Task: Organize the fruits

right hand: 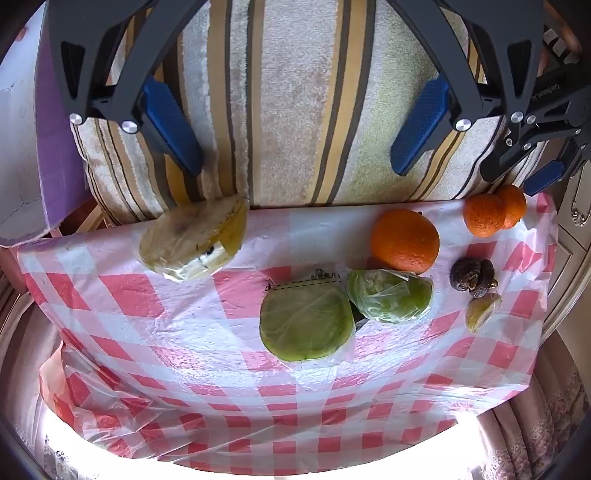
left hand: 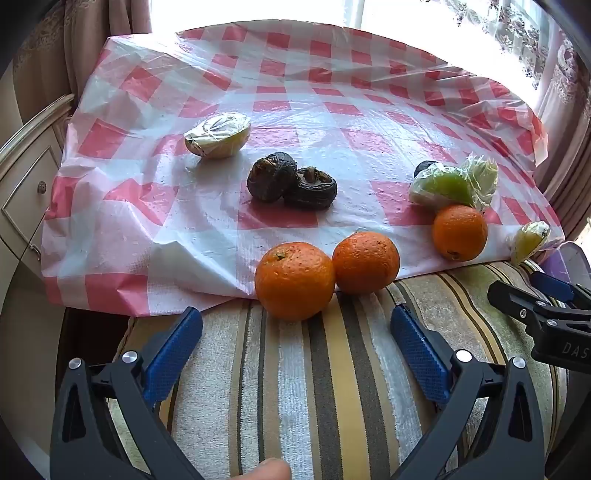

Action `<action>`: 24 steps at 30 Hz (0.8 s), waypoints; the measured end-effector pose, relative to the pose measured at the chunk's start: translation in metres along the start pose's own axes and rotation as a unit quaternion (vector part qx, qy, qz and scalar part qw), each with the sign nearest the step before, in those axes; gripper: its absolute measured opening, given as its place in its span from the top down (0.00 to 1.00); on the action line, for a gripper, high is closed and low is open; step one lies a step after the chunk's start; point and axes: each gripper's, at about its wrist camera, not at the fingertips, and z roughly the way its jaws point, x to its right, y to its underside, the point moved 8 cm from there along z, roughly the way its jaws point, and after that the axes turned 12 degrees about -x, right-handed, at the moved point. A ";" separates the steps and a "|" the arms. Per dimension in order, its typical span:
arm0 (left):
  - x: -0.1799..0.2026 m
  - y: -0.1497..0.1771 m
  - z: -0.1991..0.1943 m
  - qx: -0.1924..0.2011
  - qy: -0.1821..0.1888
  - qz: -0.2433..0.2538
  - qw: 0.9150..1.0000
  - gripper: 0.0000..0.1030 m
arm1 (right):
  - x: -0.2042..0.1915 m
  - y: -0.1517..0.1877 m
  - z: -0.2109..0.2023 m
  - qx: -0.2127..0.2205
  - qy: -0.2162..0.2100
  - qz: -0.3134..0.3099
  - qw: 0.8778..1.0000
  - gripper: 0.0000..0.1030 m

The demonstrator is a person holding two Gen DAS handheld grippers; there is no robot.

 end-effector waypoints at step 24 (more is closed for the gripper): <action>-0.001 0.000 0.000 -0.001 -0.006 0.001 1.000 0.04 | 0.000 0.000 0.000 0.001 -0.013 0.005 1.000 0.01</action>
